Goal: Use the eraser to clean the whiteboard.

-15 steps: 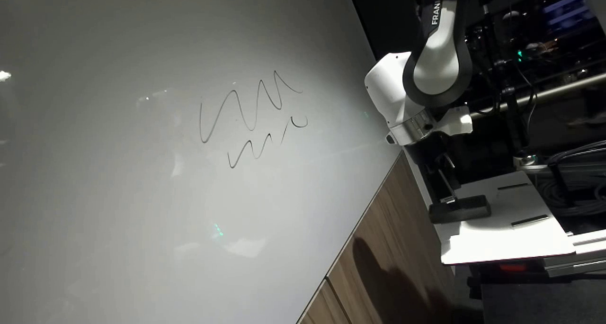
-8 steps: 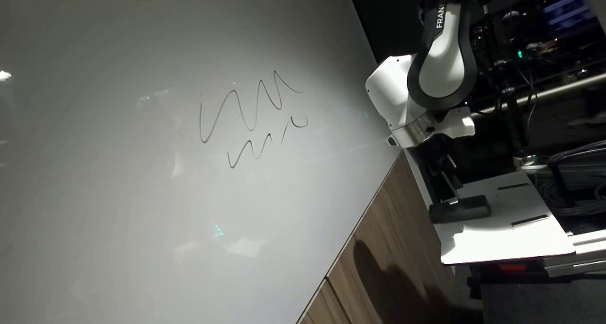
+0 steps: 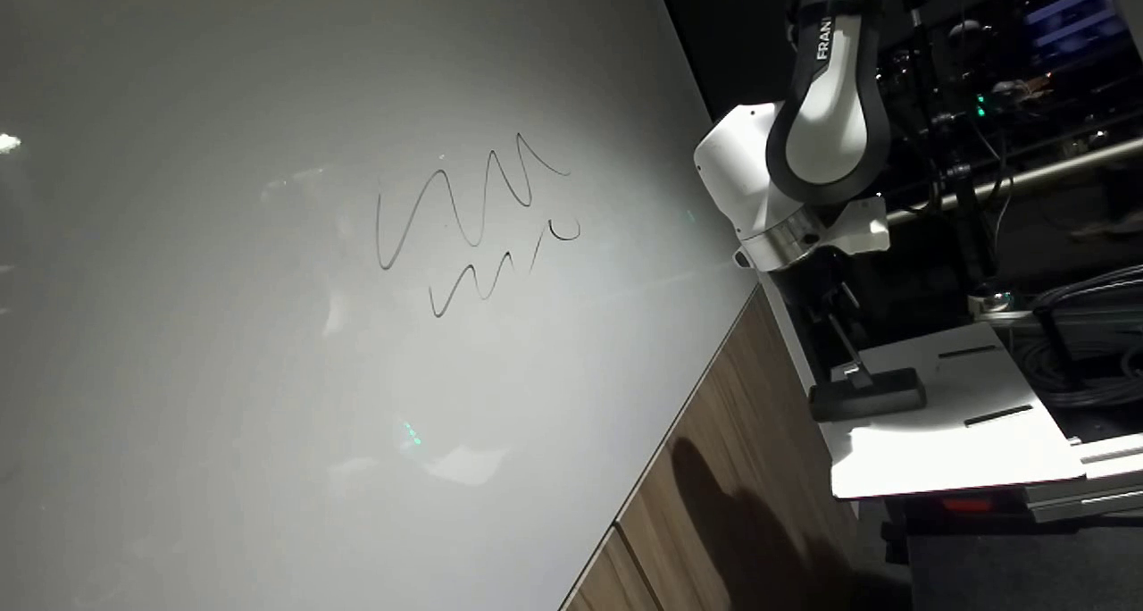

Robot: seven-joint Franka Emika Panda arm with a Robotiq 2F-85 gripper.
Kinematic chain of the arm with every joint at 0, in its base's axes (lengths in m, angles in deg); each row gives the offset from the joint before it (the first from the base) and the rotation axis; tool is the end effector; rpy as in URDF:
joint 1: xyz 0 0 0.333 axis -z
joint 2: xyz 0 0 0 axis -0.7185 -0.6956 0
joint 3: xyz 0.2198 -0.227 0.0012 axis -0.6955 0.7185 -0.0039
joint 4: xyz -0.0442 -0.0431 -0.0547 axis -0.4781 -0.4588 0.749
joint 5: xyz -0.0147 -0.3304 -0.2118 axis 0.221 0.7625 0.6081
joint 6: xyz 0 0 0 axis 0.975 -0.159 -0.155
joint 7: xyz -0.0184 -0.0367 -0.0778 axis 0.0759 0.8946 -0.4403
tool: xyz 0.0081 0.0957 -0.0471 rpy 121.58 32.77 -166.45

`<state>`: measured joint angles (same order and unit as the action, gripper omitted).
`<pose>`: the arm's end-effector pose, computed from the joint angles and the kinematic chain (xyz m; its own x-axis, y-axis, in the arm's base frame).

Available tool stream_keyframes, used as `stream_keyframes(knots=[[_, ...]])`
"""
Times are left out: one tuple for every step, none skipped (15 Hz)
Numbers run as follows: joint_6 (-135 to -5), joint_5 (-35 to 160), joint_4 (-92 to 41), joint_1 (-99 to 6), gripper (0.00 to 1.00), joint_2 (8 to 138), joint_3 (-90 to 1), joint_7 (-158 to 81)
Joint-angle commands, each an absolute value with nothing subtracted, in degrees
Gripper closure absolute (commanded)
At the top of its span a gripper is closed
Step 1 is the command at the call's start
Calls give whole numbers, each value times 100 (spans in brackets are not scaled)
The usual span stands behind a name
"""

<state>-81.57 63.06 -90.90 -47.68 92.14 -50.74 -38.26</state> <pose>0.3721 0.0267 0.2171 0.9860 0.0392 -0.1620 0.0465 -0.9980 0.0417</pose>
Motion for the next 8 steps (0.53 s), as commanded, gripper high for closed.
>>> stream_keyframes(knots=[[-8347, 6210, -9084, -4843, 0, 9169, -5133, -3854], [-8390, 6192, -9084, -4858, 0, 9121, -5146, -3848], [-8420, 6187, -9085, -4866, 0, 9090, -5158, -3846], [-8464, 6207, -9085, -4861, 0, 9048, -5160, -3840], [-8518, 6222, -9086, -4860, 0, 9015, -5161, -3837], [-8582, 6253, -9087, -4853, 0, 8961, -5155, -3823], [-8651, 6261, -9087, -4842, 0, 8895, -5142, -3825], [-8709, 6256, -9087, -4836, 0, 8832, -5133, -3832]])
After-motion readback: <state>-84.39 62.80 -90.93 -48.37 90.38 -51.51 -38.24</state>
